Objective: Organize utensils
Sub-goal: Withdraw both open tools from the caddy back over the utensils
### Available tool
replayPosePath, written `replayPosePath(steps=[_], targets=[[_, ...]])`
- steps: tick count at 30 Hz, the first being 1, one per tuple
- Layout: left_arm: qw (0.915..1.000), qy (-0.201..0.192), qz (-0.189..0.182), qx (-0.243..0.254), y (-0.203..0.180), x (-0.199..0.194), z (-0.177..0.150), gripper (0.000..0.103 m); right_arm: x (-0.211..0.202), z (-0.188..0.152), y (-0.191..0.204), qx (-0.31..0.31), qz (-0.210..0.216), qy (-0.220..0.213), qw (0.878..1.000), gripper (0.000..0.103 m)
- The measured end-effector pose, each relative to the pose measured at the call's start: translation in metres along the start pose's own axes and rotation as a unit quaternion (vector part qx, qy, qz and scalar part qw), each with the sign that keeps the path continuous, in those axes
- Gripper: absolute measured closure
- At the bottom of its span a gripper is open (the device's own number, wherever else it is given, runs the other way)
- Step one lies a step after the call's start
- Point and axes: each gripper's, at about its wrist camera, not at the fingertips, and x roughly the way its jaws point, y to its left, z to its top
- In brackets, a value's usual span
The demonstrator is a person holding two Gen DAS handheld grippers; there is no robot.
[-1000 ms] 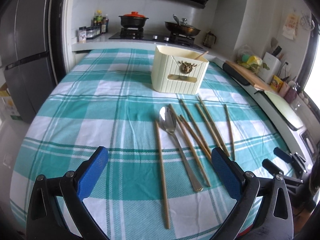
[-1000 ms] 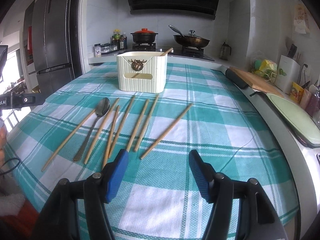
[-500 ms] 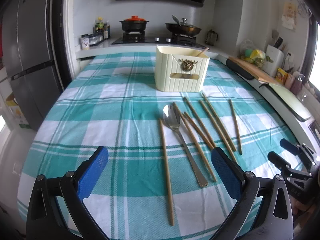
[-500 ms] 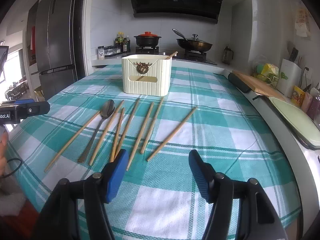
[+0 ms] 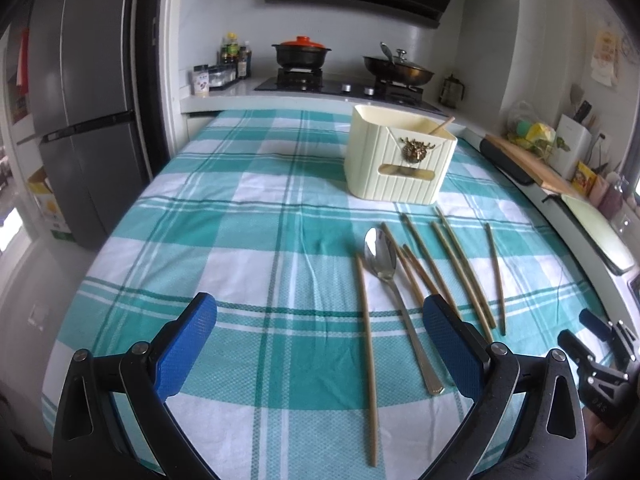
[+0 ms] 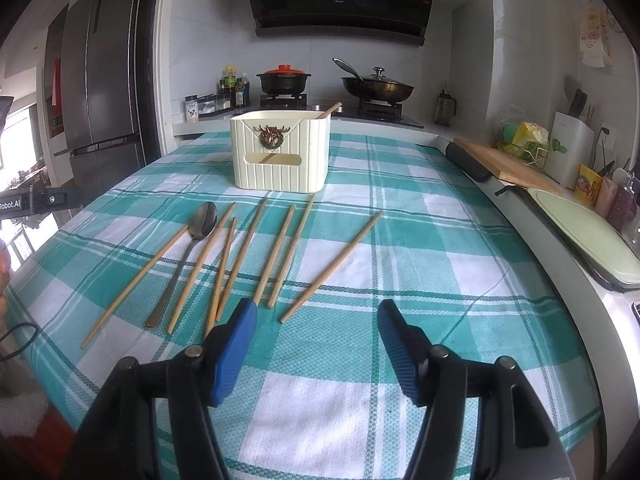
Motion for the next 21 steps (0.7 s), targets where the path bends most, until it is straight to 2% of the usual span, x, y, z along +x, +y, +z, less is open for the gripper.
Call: replayPosePath(steps=[6, 12, 21], targets=[[0.9994, 0.024, -0.006, -0.026, 0.013, 0.014, 0.001, 0.001, -0.003, -0.003, -0.007, 0.012, -0.012, -0.006, 1.000, 0.039], [0.9966, 0.059, -0.012, -0.056, 0.025, 0.035, -0.006, 0.001, 0.008, -0.007, -0.015, 0.032, -0.013, 0.021, 0.999, 0.039], [0.9957, 0.090, -0.021, -0.011, -0.002, 0.071, -0.006, 0.001, 0.020, -0.009, -0.015, 0.044, 0.001, 0.044, 0.998, 0.039]])
